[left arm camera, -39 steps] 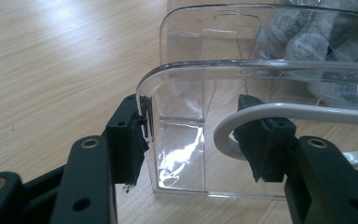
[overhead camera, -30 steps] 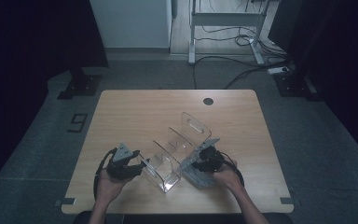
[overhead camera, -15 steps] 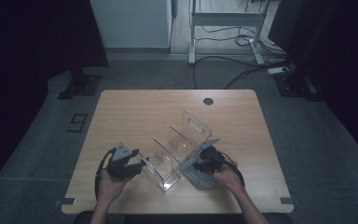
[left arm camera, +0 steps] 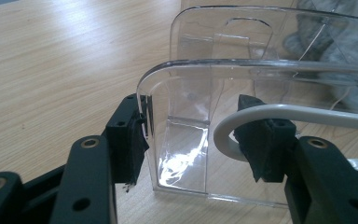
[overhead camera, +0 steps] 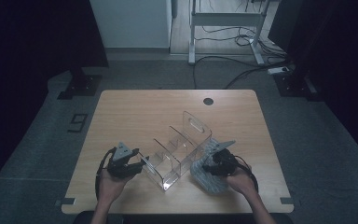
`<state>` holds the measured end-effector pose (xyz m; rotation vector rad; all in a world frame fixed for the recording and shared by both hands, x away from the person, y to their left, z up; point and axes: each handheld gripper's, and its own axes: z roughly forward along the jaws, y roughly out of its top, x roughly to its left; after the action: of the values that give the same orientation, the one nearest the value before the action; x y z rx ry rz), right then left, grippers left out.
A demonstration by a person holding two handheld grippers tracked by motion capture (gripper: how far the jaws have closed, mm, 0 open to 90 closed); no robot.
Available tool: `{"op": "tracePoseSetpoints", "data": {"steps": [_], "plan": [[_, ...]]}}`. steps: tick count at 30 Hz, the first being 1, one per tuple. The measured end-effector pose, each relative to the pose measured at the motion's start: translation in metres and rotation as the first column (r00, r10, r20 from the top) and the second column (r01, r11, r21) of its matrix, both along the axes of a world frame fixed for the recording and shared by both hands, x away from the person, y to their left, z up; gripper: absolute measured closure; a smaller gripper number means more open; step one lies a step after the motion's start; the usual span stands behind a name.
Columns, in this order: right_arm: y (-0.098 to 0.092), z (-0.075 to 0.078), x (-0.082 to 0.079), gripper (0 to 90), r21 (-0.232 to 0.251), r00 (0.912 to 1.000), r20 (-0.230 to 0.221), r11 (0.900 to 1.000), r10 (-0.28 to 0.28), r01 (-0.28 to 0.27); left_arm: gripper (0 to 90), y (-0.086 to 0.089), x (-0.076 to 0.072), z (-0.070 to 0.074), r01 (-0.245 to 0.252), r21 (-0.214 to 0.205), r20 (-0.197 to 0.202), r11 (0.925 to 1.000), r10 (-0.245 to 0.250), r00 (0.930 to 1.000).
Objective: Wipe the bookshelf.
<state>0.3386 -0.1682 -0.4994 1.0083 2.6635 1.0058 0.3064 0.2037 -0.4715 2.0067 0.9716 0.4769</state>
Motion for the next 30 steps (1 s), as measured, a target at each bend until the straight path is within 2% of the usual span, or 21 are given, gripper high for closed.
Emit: {"op": "tracePoseSetpoints", "data": {"steps": [8, 12, 20, 25, 26, 30], "plan": [[0.005, 0.010, -0.016, 65.2, 0.048, 0.9982, -0.009, 0.9971, 0.060, -0.059, 44.8, 0.000, 0.000, 0.000, -0.002, 0.001, 0.000, 1.0000, 0.002, 1.0000], [0.018, 0.012, -0.022, 64.4, 0.060, 0.9937, -0.017, 0.9922, 0.111, -0.109, 44.8, -0.001, 0.000, 0.000, -0.002, 0.001, -0.001, 1.0000, 0.002, 1.0000], [0.047, 0.008, -0.029, 64.1, 0.052, 0.9816, -0.005, 0.9803, 0.191, -0.190, 44.8, -0.002, 0.000, 0.001, 0.003, 0.009, -0.005, 1.0000, -0.003, 1.0000], [0.061, 0.006, -0.029, 63.8, 0.036, 0.9791, 0.023, 0.9786, 0.202, -0.203, 44.8, -0.004, -0.001, 0.002, 0.005, 0.010, -0.008, 0.9999, -0.005, 1.0000], [0.068, 0.006, -0.028, 63.6, 0.022, 0.9777, 0.051, 0.9785, 0.204, -0.205, 44.8, -0.005, -0.001, 0.002, 0.008, 0.016, -0.010, 0.9998, -0.008, 0.9999], [0.074, 0.007, -0.029, 63.9, 0.005, 0.9763, 0.091, 0.9803, 0.196, -0.198, 44.8, -0.008, -0.001, 0.004, 0.014, 0.027, -0.016, 0.9995, -0.013, 0.9998]]}}
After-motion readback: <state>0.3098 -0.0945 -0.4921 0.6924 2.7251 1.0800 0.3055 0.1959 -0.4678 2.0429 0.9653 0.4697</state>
